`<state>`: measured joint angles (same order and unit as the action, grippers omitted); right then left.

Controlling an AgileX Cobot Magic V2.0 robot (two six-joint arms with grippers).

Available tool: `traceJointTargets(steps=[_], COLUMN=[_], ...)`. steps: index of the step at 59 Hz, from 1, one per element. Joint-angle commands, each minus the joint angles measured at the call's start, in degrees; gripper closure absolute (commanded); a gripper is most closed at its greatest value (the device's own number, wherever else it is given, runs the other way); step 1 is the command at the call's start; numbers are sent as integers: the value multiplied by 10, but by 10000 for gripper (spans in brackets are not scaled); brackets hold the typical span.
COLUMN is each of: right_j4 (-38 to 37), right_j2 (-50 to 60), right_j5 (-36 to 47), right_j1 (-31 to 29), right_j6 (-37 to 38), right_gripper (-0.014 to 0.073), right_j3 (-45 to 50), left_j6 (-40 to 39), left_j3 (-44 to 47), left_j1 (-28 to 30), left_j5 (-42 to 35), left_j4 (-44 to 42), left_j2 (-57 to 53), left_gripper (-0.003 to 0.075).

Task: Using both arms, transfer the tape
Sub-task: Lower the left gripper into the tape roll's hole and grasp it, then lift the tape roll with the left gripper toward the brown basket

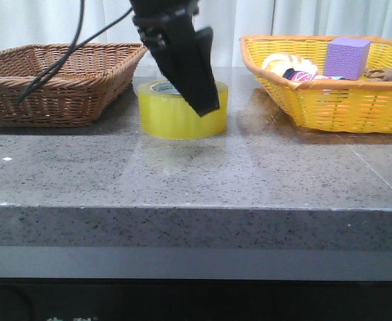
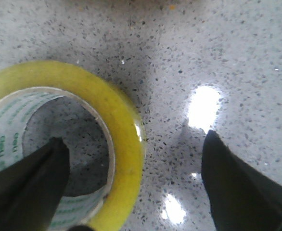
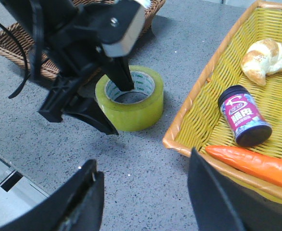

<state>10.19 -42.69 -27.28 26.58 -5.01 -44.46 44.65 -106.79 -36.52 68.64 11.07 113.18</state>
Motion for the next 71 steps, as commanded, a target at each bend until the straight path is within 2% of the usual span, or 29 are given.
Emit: traceJointTargets(steps=[1, 35, 39, 46, 52, 55, 71], right_j4=[6, 6, 6, 6, 6, 6, 6], right_j2=[4, 4, 4, 4, 4, 4, 4], right_j5=[40, 40, 40, 40, 40, 40, 40], right_j1=[-2, -2, -2, -2, -2, -2, -2], right_j6=[0, 0, 0, 0, 0, 0, 0], right_gripper=[171, 171, 171, 171, 171, 171, 171], right_j3=[-15, -15, -15, -15, -15, -15, -15], left_j6=[-1, -2, -2, -2, -3, -11, -55], left_j3=[-25, -29, -29, -29, -32, -40, -120], left_j1=[-4, -2, -2, -2, -2, -2, -2], left_j5=[-8, -14, -14, -15, -13, -13, 22], left_j4=[13, 8, 8, 8, 7, 5, -30], left_j2=[-16, 37, 38, 38, 38, 38, 33], left_gripper=[173, 176, 220, 400, 510, 533, 530])
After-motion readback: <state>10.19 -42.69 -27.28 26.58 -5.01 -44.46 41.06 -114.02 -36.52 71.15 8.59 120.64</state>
